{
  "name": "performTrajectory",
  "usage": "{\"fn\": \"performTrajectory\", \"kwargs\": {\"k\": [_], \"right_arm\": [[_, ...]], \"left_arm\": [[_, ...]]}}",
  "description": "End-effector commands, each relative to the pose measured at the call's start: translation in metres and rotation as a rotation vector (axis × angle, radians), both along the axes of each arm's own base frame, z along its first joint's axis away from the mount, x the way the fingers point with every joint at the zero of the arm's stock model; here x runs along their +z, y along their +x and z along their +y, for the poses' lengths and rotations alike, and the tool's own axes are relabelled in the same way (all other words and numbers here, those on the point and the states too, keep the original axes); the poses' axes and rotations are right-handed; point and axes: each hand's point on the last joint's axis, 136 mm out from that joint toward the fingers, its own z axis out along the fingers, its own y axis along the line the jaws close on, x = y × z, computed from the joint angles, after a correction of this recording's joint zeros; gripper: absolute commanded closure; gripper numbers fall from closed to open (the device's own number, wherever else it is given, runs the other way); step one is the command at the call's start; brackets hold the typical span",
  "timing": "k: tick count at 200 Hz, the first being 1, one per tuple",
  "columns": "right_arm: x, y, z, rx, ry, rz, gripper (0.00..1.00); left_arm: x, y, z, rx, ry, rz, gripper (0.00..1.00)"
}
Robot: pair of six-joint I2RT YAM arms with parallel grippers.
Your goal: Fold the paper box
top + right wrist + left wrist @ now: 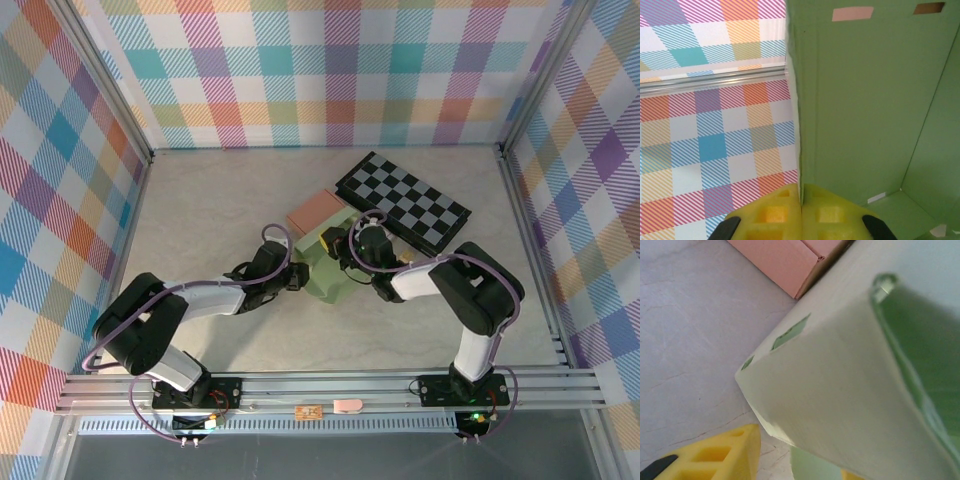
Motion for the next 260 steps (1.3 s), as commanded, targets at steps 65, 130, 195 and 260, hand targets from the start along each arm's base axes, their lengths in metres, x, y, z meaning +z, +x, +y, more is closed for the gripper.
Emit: {"fn": "performTrajectory", "kwargs": {"k": [65, 130, 195, 260], "right_arm": [[-0.006, 0.001, 0.023, 0.038, 0.000, -0.091, 1.00], [-0.013, 0.001, 0.027, 0.026, 0.017, -0.083, 1.00], [-0.008, 0.002, 0.030, 0.027, 0.026, -0.080, 1.00], [-0.005, 0.002, 0.030, 0.021, 0.034, -0.068, 1.00]], "left_arm": [[0.030, 0.013, -0.007, 0.036, -0.078, -0.069, 0.58], [0.025, 0.016, 0.004, 0.082, -0.051, -0.055, 0.62], [0.016, 0.031, 0.007, 0.162, -0.034, -0.050, 0.63], [0.005, 0.039, 0.008, 0.235, 0.049, -0.028, 0.69]]}}
